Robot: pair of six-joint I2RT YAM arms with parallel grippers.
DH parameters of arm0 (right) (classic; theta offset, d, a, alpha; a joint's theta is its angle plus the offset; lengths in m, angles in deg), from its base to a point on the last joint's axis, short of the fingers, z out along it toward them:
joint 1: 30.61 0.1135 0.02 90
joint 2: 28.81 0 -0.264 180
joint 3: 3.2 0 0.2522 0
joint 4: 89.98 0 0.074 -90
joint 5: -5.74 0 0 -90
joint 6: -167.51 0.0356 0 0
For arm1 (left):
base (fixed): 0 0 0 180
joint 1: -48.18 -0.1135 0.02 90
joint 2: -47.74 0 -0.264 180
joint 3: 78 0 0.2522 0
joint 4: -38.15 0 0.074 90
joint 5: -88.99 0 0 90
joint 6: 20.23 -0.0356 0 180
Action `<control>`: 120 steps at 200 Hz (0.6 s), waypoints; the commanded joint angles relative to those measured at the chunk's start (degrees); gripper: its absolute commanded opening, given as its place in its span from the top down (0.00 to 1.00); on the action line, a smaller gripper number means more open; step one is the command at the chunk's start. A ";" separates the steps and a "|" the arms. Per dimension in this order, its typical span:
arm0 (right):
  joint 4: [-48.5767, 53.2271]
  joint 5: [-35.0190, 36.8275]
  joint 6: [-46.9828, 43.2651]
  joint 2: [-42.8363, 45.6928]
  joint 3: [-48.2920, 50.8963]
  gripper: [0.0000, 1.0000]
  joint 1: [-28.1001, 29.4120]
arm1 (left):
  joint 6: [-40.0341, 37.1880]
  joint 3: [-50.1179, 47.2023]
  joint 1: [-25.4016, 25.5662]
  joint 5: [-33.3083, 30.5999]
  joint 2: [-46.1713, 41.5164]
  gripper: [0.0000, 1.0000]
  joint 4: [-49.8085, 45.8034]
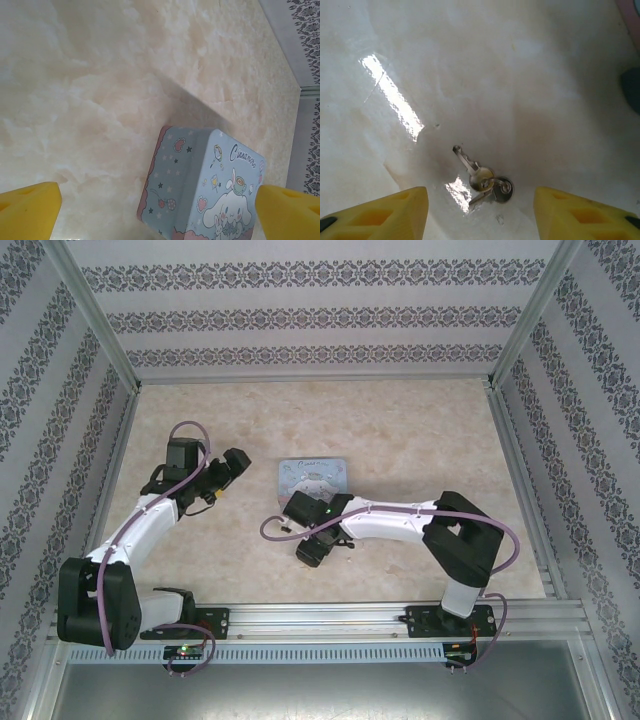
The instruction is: Unlock a padlock with a key
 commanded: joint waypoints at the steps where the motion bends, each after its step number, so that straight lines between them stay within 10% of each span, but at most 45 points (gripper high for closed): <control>1: 1.42 0.18 -1.36 -1.94 -1.04 0.46 0.76 | -1.04 1.12 -1.24 1.46 -1.82 0.01 -1.68; 120: 0.71 -0.51 -1.17 -5.45 0.46 0.78 0.63 | -0.88 0.68 -1.99 1.80 -2.52 0.01 -1.88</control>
